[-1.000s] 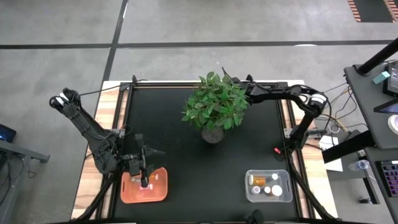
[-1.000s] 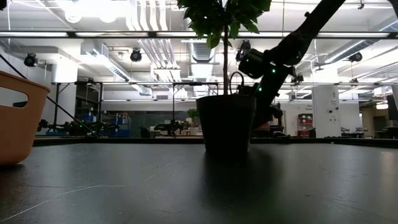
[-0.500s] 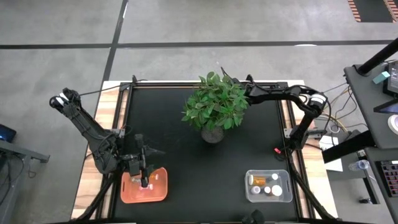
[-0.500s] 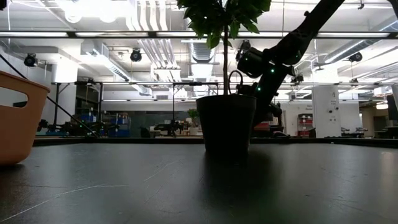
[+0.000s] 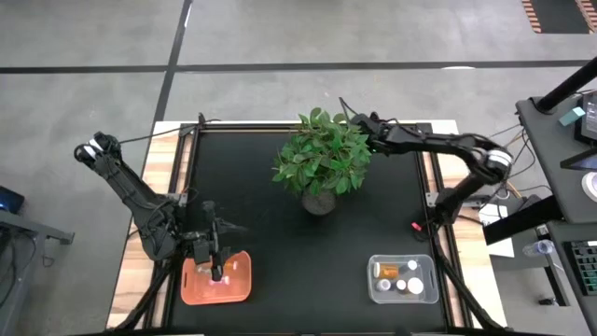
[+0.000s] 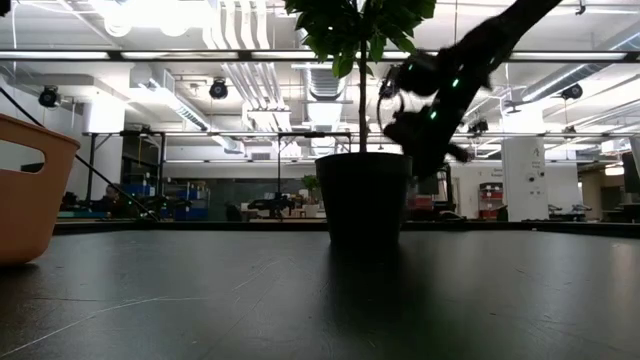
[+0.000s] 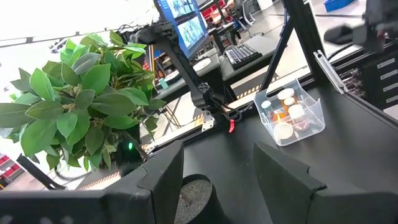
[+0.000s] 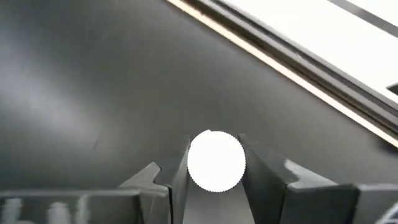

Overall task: Pick and place medicine bottles into bin by pill shape (circle, oval)
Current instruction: Put the blue capsule bottle into the transparent bin

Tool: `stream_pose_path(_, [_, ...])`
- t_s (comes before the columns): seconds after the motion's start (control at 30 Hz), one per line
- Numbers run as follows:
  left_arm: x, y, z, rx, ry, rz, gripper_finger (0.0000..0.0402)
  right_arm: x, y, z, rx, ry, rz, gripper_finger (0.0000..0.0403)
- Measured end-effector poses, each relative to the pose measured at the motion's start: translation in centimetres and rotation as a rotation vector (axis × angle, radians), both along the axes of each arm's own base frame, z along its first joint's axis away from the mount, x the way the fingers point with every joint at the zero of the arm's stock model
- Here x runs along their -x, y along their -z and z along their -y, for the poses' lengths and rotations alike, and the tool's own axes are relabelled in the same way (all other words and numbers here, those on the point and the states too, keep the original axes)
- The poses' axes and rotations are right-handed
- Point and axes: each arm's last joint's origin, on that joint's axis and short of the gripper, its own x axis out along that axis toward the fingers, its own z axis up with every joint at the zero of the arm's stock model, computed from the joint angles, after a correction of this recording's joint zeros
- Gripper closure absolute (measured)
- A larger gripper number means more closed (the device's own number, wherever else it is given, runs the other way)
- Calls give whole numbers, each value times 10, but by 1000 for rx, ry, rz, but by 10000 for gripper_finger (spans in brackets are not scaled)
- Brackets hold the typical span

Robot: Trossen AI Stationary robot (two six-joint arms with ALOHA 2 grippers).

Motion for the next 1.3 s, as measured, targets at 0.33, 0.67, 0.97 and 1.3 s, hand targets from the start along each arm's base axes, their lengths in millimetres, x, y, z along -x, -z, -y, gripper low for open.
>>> stream_pose_path(0.33, [0,0,0,1,0,1,226,47,-71,-90,-74,-114,24,290])
stream_pose_path(0.67, [0,0,0,5,0,2,226,86,-100,-198,-240,-509,226,289])
stream_pose_path(0.97, [0,0,0,2,0,1,226,115,-90,-293,-282,-797,149,291])
stream_pose_path(1.3, [0,-1,0,-24,0,-1,226,146,-58,-334,-216,-688,-43,292])
